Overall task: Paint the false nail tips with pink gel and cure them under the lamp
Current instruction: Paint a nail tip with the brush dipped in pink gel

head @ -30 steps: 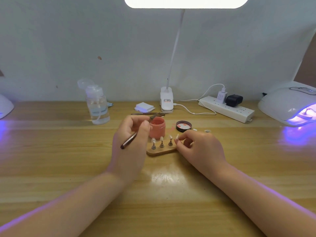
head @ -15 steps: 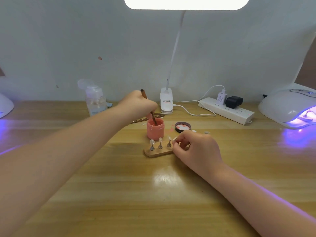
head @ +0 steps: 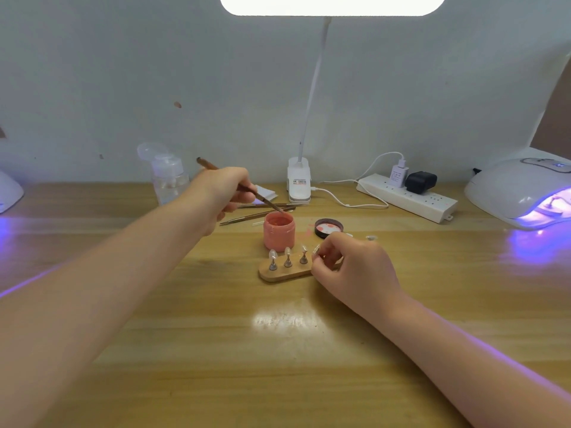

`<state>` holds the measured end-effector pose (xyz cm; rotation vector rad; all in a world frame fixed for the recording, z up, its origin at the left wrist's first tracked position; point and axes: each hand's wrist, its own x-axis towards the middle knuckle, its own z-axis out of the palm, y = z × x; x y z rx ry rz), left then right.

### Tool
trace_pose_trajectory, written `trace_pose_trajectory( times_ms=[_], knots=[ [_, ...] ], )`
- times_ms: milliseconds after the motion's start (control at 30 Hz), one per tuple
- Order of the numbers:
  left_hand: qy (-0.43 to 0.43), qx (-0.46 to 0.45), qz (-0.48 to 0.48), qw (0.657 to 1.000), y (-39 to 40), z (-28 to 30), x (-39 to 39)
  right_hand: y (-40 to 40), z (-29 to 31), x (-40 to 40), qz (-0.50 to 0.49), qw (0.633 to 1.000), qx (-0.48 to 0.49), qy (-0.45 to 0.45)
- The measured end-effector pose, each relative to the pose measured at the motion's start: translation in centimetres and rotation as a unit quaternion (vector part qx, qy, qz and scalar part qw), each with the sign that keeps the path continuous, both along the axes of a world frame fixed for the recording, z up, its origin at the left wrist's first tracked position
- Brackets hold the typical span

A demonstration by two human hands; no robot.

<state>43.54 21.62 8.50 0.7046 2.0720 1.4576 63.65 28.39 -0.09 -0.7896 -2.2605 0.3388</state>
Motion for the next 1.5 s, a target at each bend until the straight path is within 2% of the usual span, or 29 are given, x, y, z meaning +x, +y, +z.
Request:
trace_pose_trajectory(
  times_ms=[167,333,400,500,567,667,867,1067,1267,1500],
  knots=[
    [-0.063,-0.001,0.013,0.998,-1.7,-1.5,-0.9,0.1,0.6,0.6,0.047,0.999,-0.008,0.001],
    [-0.1,0.008,0.036,0.994,-2.9,-2.4,-1.6,0.1,2.3,0.8,0.071,0.987,-0.141,0.037],
    [-0.104,0.043,0.049,0.992,-3.3,-2.7,-1.6,0.3,3.2,0.8,0.066,0.978,-0.187,0.07],
    [-0.129,0.154,0.052,0.978,-3.6,-3.7,-0.5,0.7,4.0,0.7,0.076,0.968,-0.224,0.087],
    [-0.096,0.223,0.043,0.969,-4.0,-4.6,0.8,0.6,3.8,0.8,0.085,0.964,-0.233,0.093],
    [0.005,0.271,-0.003,0.962,-5.2,-6.2,3.2,0.3,2.5,1.3,0.078,0.961,-0.235,0.121],
    [0.121,0.291,-0.121,0.941,-6.8,-7.5,7.1,0.2,1.1,1.5,0.069,0.961,-0.221,0.151],
    [0.262,0.267,-0.159,0.914,-7.3,-8.1,7.8,0.0,0.6,0.9,0.078,0.952,-0.224,0.193],
    [0.299,0.261,-0.167,0.902,-7.0,-8.3,7.8,0.1,0.4,0.7,0.074,0.957,-0.206,0.189],
    [0.272,0.27,-0.161,0.909,-7.1,-8.4,7.5,0.1,0.3,0.8,0.075,0.956,-0.212,0.186]
  ],
)
